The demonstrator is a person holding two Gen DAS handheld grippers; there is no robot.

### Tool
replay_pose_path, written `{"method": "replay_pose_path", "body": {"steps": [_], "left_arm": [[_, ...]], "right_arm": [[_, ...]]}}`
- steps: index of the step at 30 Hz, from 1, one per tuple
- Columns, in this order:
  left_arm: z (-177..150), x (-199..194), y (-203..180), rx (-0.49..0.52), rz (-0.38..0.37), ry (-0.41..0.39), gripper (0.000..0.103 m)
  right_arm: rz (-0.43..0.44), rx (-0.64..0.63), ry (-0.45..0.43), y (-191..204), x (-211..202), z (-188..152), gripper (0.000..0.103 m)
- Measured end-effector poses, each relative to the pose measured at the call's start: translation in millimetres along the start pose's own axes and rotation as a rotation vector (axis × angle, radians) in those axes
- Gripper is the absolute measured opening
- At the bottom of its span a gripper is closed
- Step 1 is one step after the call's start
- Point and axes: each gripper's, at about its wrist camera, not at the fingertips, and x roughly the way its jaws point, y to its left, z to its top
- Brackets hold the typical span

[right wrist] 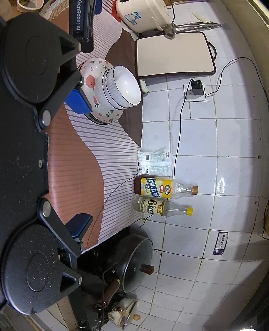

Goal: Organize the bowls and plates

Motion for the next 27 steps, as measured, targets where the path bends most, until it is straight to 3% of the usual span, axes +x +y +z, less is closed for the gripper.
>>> {"method": "replay_pose_path", "body": {"steps": [27], "left_arm": [[-0.7, 1.2, 2.0, -0.009, 0.0, 0.011, 0.098]], "right_arm": [[-0.001, -0.011, 0.022, 3.2, 5.2, -2.4, 0.103]]}}
